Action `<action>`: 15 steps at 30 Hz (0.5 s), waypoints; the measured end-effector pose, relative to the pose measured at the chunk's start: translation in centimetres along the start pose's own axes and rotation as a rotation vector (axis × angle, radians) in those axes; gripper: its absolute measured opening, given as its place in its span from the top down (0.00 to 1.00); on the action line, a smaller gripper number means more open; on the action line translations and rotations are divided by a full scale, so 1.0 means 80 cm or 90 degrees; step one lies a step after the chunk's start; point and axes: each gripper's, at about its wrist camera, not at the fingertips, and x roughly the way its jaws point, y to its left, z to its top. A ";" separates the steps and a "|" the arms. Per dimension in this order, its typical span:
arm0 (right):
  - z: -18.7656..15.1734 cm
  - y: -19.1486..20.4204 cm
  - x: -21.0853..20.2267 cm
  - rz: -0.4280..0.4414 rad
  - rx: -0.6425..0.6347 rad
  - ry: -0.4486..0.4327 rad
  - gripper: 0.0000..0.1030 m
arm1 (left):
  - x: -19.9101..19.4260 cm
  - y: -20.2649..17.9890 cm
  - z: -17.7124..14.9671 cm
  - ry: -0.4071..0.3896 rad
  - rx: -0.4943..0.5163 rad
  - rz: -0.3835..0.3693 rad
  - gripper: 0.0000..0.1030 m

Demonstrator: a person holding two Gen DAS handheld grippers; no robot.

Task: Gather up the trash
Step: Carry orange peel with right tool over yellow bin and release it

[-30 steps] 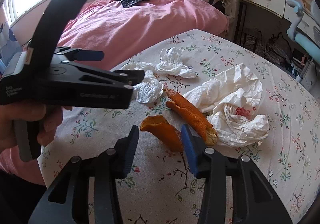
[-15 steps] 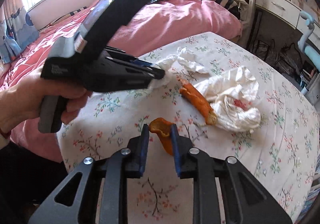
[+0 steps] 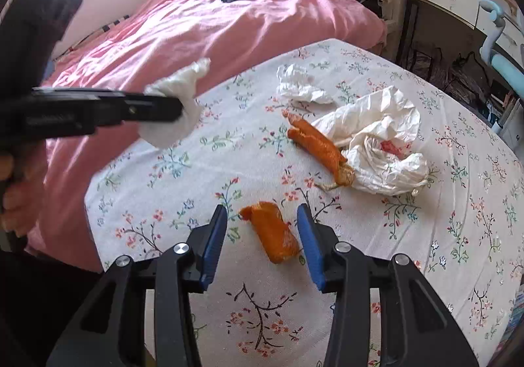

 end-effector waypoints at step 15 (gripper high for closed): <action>-0.027 0.003 -0.031 -0.015 0.025 0.003 0.85 | -0.047 -0.012 -0.038 -0.022 -0.016 -0.019 0.88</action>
